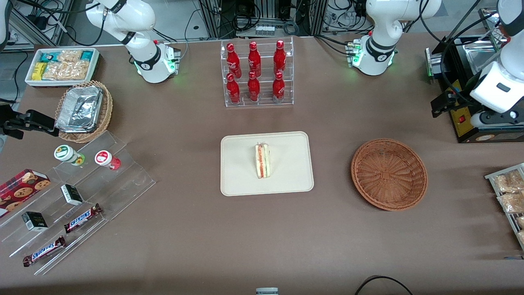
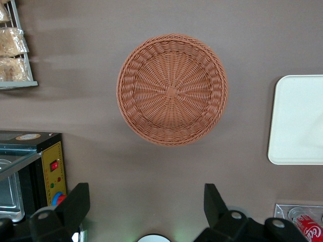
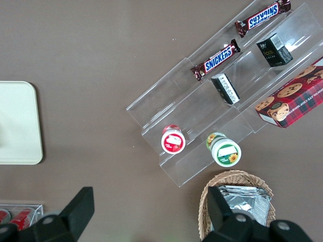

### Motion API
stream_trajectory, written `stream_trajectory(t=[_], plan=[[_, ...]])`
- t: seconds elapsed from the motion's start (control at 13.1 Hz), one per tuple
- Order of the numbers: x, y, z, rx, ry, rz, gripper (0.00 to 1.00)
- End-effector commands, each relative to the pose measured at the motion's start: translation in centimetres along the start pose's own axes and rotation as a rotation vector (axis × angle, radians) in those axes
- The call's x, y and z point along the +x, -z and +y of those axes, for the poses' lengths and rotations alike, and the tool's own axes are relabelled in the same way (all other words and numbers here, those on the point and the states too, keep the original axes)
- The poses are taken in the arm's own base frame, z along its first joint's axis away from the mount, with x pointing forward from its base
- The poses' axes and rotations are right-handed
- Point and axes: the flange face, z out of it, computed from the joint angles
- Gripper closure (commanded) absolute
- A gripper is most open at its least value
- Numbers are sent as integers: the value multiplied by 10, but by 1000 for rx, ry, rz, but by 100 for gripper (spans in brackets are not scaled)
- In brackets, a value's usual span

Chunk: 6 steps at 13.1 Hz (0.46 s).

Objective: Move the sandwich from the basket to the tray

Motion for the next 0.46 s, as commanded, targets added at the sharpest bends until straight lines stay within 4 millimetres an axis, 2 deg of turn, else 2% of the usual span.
stream_trajectory(t=[0.0,0.38], plan=[[1,1,0,5,-18,16,0],[18,10,11,-2,-34,33,0]])
